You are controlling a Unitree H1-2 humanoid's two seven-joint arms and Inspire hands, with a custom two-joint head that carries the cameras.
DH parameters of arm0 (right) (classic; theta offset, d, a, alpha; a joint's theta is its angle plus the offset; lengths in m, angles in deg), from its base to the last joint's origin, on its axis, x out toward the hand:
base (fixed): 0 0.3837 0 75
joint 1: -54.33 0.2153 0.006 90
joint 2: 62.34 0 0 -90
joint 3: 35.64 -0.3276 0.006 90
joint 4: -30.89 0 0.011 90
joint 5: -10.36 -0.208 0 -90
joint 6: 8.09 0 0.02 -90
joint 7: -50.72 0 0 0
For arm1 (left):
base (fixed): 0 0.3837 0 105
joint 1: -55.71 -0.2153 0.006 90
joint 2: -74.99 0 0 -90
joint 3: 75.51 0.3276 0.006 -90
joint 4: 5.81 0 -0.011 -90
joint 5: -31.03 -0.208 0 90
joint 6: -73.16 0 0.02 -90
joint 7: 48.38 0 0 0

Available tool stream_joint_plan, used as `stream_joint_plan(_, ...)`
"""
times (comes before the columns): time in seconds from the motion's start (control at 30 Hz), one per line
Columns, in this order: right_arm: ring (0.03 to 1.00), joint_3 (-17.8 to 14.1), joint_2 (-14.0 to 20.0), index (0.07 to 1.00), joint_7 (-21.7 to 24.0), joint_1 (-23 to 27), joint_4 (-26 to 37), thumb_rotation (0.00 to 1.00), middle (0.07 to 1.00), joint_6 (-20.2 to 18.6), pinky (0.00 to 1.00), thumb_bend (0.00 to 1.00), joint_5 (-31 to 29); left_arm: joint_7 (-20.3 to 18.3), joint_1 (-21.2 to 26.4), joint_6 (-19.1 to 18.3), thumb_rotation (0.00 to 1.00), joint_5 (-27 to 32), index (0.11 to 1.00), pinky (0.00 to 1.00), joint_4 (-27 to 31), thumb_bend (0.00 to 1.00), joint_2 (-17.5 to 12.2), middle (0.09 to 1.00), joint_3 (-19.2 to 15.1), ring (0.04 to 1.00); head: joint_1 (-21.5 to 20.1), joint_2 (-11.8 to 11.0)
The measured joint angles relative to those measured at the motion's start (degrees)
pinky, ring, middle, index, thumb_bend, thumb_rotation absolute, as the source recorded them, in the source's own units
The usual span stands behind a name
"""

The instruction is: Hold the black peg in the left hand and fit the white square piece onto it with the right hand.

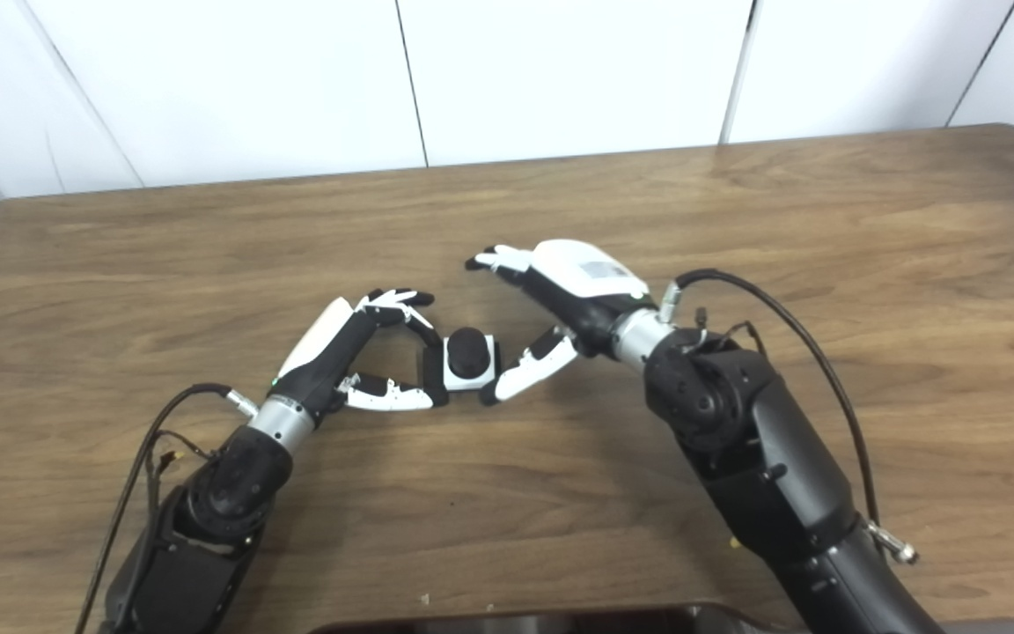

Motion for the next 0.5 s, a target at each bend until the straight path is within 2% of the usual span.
stream_joint_plan(0.07, 0.894, -1.0, 0.1, 0.84, -1.0, -0.3, 0.2, 0.3, 0.903, 0.0, 0.83, 0.7, -0.3, 0.0, 0.0, 0.0, 0.08, 0.0, 0.485, 1.0, 0.0, 0.52, 0.0, 0.881, 0.0, 0.96, -0.1, 0.0)
stream_joint_plan(0.2, 0.844, -3.4, -0.1, 0.81, -4.3, -1.6, 0.9, 0.28, 0.875, 0.2, 0.73, 0.71, -2.1, 0.0, 0.0, -0.1, 0.08, 0.0, 0.485, 1.0, 0.0, 0.52, 0.0, 0.882, 0.0, 0.962, -0.1, 0.0)
stream_joint_plan(0.23, 0.821, -3.9, -0.1, 0.797, -5.1, -2.0, 1.1, 0.27, 0.862, 0.2, 0.68, 0.72, -2.4, 0.0, 0.0, -0.1, 0.08, 0.0, 0.485, 1.0, 0.0, 0.52, 0.0, 0.883, 0.0, 0.961, -0.3, 0.0)
stream_joint_plan(0.4, 0.791, -7.6, -1.0, 0.777, -10.0, -4.3, 3.2, 0.28, 0.835, 0.4, 0.6, 0.71, -4.4, -0.1, 0.0, -0.1, 0.08, 0.0, 0.485, 1.0, 0.0, 0.52, 0.0, 0.88, 0.0, 0.963, -0.4, -0.1)
stream_joint_plan(0.5, 0.783, -9.4, -2.9, 0.761, -15.6, -6.7, 3.5, 0.27, 0.818, 2.3, 0.6, 0.67, -5.1, -0.1, 0.1, -0.1, 0.08, 0.0, 0.485, 1.0, -0.1, 0.52, 0.0, 0.88, 0.0, 0.962, -0.5, -0.3)
